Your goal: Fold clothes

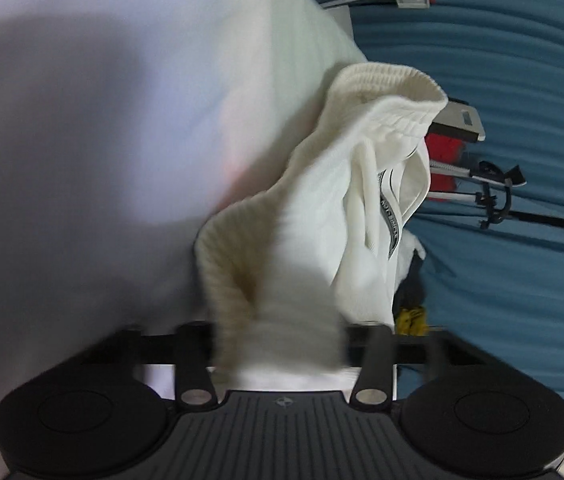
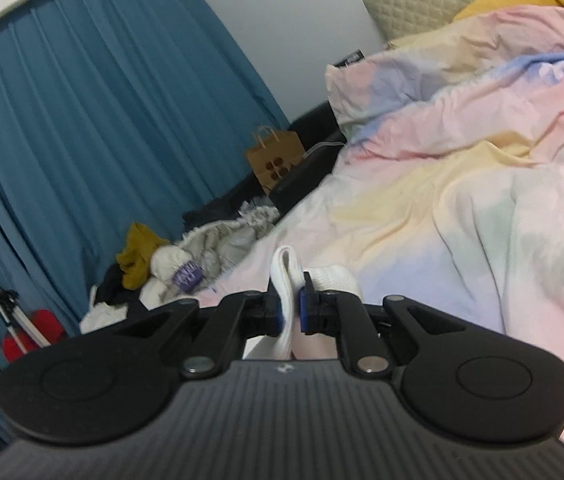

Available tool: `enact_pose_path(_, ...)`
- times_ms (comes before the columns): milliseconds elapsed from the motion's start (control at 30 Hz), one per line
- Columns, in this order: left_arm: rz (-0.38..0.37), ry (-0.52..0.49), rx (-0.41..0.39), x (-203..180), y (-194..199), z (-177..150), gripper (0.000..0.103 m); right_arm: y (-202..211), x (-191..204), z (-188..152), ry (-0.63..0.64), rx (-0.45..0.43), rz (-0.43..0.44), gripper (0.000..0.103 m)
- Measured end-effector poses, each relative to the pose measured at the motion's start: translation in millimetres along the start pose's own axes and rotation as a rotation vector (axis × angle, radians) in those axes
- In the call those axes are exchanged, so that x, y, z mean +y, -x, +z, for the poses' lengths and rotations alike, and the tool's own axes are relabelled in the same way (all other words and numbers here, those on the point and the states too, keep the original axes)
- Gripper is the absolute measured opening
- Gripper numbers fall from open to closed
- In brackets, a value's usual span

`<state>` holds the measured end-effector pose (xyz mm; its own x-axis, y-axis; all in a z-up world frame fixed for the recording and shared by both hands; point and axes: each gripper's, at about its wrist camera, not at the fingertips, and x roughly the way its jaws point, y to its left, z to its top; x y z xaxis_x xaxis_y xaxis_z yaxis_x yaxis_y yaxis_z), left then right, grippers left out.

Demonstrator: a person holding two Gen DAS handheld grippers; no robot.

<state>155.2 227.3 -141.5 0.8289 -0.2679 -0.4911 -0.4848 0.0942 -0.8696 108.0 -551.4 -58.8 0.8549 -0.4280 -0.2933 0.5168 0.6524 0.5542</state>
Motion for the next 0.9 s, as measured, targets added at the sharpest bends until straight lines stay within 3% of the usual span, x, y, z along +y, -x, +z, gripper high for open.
enact_pose_path(67,0.01,-0.045,-0.017,-13,19,6,0.03,-2,-5,-4,-0.012,0.022,-0.014,0.011)
enact_pose_path(200,-0.089,-0.087,-0.118,-37,78,23,0.028,-10,-24,-7,-0.096,0.107,-0.04,0.011)
enact_pose_path(333,-0.14,-0.066,-0.195,-37,133,48,0.028,-22,-52,-13,-0.267,0.273,-0.039,0.011)
enact_pose_path(400,-0.126,-0.012,-0.197,-21,137,52,0.028,-25,-65,-18,-0.384,0.356,-0.028,0.012)
enact_pose_path(500,-0.055,0.043,-0.182,0,131,58,0.029,-21,-77,-24,-0.507,0.399,-0.01,0.013)
enact_pose_path(600,-0.032,0.048,-0.167,6,133,65,0.03,-17,-89,-30,-0.631,0.442,0.008,0.018)
enact_pose_path(700,-0.027,-0.003,-0.16,5,148,69,0.03,-18,-96,-35,-0.704,0.462,0.016,0.038)
enact_pose_path(767,-0.017,-0.024,-0.154,2,151,72,0.03,-26,-96,-36,-0.694,0.446,0.023,0.06)
enact_pose_path(900,-0.021,-0.006,-0.147,6,142,79,0.03,-59,-107,-43,-0.733,0.449,0.074,0.065)
